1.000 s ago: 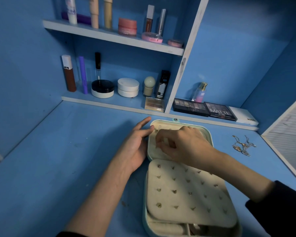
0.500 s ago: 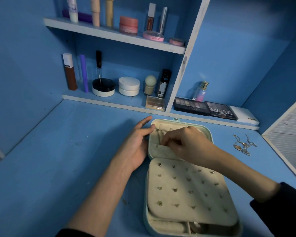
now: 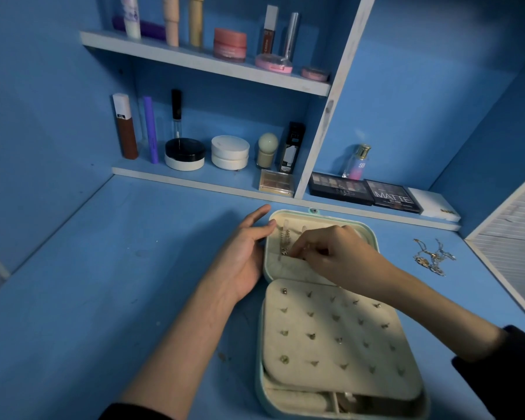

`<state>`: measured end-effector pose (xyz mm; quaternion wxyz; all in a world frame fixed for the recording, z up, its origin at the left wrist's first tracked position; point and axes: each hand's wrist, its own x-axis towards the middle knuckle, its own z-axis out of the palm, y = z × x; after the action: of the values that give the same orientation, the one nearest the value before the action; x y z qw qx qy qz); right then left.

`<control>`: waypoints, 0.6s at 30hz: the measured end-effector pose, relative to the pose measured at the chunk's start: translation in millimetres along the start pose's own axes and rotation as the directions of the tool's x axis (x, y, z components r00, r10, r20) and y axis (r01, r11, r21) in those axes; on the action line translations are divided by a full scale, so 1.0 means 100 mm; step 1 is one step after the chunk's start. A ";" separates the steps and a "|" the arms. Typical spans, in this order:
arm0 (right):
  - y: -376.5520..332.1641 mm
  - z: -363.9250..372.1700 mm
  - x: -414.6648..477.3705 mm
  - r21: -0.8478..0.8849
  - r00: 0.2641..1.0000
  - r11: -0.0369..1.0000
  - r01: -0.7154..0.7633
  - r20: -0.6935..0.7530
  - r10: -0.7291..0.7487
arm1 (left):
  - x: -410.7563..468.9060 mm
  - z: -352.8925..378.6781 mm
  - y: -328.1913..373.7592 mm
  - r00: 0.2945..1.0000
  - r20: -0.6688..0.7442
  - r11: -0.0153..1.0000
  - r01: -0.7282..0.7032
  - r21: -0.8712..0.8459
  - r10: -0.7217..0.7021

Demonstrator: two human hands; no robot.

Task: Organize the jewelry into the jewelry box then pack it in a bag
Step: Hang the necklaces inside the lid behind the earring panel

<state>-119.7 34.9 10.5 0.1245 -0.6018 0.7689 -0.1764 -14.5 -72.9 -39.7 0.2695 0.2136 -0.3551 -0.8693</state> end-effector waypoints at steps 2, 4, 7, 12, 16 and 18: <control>0.03 0.01 -0.01 -0.010 1.000 1.000 0.028 0.001 -0.027 | 0.00 0.00 0.00 1.000 -0.001 1.000 0.003 0.001 -0.003; 0.06 0.01 -0.01 -0.012 0.996 0.996 0.086 0.004 -0.086 | 0.00 0.00 0.00 1.000 -0.004 1.000 0.006 -0.008 -0.006; 0.08 -0.02 -0.02 -0.025 0.984 0.984 0.179 0.024 -0.178 | 0.00 0.00 0.01 1.000 -0.010 1.000 0.012 -0.019 -0.012; 0.04 0.01 -0.01 -0.234 0.978 0.954 0.187 -0.047 -0.203 | -0.02 0.01 0.01 1.000 -0.014 1.000 0.016 -0.008 -0.016; -0.04 0.09 0.03 -0.409 0.944 0.885 0.222 -0.136 -0.299 | -0.02 0.01 0.02 0.999 -0.023 1.000 0.022 0.014 -0.022; -0.04 0.14 0.06 -0.448 0.931 0.860 0.242 -0.143 -0.337 | -0.02 0.01 0.01 0.999 -0.023 1.000 0.023 0.016 -0.023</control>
<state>-112.2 26.9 -0.2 -0.1216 -0.7006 0.6978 -0.0868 -12.9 -71.8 -37.8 0.2616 0.2297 -0.3565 -0.8670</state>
